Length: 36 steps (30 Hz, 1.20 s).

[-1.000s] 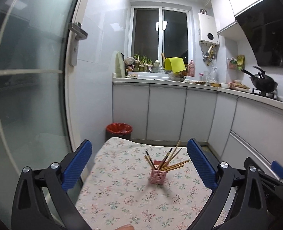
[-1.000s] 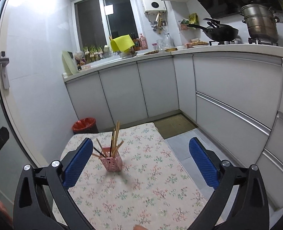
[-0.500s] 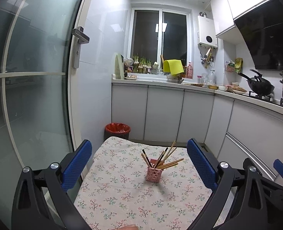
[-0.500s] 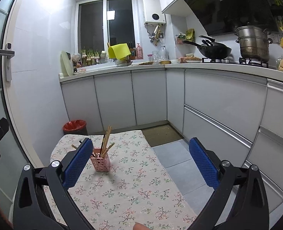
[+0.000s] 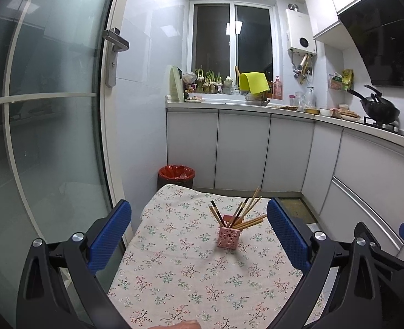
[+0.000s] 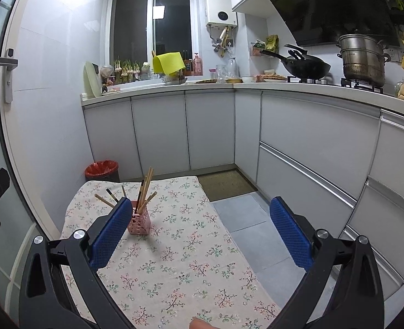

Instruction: Organize utensils

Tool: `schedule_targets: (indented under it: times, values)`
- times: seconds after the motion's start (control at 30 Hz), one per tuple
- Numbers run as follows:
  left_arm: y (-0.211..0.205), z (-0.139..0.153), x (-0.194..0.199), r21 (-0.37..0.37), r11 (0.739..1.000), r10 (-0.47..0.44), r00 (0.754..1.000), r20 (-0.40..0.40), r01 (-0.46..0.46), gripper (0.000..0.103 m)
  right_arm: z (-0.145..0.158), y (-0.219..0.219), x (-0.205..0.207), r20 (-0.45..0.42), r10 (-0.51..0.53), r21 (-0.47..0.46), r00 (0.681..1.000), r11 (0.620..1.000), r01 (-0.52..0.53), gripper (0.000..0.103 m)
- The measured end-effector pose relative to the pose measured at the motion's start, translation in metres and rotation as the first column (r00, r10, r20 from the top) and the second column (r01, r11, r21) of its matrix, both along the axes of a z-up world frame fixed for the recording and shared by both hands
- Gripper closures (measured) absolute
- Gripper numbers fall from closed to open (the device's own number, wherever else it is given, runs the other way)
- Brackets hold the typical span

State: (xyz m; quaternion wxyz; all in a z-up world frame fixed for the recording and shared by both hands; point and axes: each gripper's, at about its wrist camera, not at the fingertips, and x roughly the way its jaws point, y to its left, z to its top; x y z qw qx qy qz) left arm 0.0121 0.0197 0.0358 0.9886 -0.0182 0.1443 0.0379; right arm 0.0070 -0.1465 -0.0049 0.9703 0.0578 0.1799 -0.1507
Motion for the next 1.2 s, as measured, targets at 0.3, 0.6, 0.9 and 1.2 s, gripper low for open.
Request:
schedule_targets:
  times: [0.3,0.6,0.9,1.2]
  values:
    - [0.000,-0.007,0.007,-0.004,1.000,-0.009,0.999,-0.044,0.009,0.007,-0.005,-0.001,0.004,-0.032,0.010,0.006,0.999,1.000,-0.010,0.007]
    - [-0.001,-0.010,0.009,-0.006,1.000,-0.011,0.998,-0.057,0.011,0.007,-0.007,-0.002,0.005,-0.043,0.014,0.007,0.999,1.000,-0.013,0.007]
    - [0.000,-0.011,0.010,-0.012,1.000,-0.018,0.998,-0.064,0.018,0.007,-0.010,-0.003,0.007,-0.047,0.018,0.016,0.999,1.000,-0.017,0.007]
    - [0.000,-0.010,0.010,-0.013,1.000,-0.020,0.998,-0.062,0.019,0.007,-0.011,-0.003,0.006,-0.048,0.019,0.016,0.999,1.000,-0.018,0.007]
